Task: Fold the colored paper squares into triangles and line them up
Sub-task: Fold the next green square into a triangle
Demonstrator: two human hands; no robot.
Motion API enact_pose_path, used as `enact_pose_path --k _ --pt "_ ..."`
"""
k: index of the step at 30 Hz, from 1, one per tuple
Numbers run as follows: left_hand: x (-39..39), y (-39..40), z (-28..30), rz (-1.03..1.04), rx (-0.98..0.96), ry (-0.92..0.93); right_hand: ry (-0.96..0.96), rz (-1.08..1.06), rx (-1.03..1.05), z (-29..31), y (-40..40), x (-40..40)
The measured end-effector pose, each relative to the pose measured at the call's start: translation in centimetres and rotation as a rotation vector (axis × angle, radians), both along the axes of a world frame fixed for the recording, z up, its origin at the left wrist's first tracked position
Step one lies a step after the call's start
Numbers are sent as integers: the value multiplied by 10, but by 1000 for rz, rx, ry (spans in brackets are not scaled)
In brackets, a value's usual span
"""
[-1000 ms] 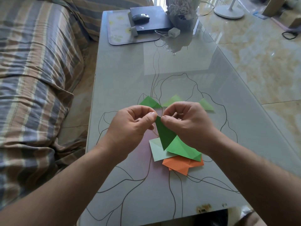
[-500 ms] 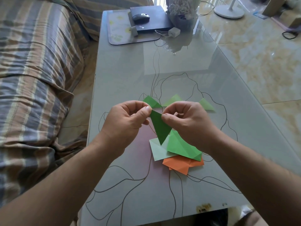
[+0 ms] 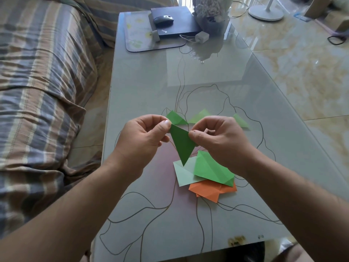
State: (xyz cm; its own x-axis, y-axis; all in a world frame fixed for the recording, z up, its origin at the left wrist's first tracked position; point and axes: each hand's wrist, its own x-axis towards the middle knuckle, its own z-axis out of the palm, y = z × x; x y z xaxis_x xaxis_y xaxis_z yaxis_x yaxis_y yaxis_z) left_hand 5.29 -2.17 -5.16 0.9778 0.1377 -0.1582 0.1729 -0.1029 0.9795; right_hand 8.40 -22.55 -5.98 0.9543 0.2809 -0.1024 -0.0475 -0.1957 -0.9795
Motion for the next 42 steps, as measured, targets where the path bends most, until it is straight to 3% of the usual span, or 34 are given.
enact_pose_path --k 23,29,38,42 --pt "3 2 6 110 -231 106 -2 -74 20 5 -2 0" --pt "2 2 5 98 -224 106 155 -77 87 8 -1 1" --pt "1 -2 4 90 -218 140 25 -52 18 6 -2 3" --pt "4 -3 2 60 -247 232 -147 -44 -189 -1 -5 4"
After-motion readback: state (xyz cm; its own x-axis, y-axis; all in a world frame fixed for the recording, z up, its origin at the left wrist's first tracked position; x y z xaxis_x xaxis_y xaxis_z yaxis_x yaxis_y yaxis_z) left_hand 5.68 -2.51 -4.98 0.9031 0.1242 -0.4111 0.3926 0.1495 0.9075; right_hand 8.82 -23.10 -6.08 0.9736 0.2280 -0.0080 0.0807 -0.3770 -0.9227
